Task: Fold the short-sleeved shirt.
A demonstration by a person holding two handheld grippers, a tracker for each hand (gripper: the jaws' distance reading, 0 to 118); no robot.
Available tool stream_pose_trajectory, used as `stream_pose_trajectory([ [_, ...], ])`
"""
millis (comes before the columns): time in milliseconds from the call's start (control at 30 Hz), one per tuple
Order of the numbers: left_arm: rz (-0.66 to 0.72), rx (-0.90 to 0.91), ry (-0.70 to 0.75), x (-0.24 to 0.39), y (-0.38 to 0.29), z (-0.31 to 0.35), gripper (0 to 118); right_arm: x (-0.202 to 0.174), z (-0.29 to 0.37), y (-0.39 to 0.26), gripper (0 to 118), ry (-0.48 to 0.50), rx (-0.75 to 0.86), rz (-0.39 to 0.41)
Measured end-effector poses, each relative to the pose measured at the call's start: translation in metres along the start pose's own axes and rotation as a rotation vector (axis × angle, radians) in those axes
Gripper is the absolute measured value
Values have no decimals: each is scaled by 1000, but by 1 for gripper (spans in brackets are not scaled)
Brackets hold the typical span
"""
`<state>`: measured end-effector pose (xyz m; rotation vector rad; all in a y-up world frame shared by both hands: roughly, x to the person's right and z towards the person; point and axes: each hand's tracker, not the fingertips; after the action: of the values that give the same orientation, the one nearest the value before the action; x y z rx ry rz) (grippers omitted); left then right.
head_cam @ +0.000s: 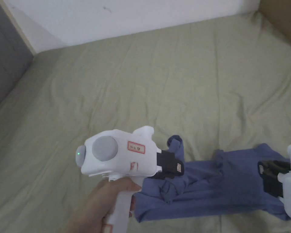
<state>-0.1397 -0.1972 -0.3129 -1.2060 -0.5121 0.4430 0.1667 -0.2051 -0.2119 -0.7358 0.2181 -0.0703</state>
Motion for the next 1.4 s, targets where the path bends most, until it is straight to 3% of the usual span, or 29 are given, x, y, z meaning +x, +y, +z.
stream_pose_trajectory([
  [167,-32,-69,65,4,3,-43,10,24,8,-13,0,-15,-6,-69],
  [200,-25,-77,61,4,2,-45,27,26,8,-15,0,-18,-11,-76],
  [300,-15,-72,24,5,-6,-41,112,31,6,-21,0,-15,-25,-89],
  [333,-19,-55,22,9,-9,-35,117,31,6,-22,0,-14,-29,-91],
  [467,-71,10,7,16,-12,-1,117,30,4,-24,0,0,-32,-95],
  [567,-40,34,30,11,-13,18,111,27,3,-25,0,10,-29,-88],
  [600,-21,34,29,7,-13,21,93,25,3,-25,0,13,-28,-83],
  [633,13,57,28,-7,-14,22,62,24,3,-25,0,16,-27,-80],
  [667,43,75,36,-13,-15,23,23,24,3,-25,0,20,-25,-80],
  [700,71,87,64,-18,-16,22,1,24,4,-25,0,27,-23,-83],
  [800,60,98,175,-32,-18,11,1,23,7,-26,0,35,-11,-94],
  [1100,-22,-106,154,-21,-24,-46,1,21,16,-22,0,37,24,-72],
  [1267,-66,-169,17,2,-26,-75,1,23,18,-23,0,35,27,-86],
  [1400,-102,-203,59,15,-26,-89,1,25,20,-24,0,28,33,-99],
])
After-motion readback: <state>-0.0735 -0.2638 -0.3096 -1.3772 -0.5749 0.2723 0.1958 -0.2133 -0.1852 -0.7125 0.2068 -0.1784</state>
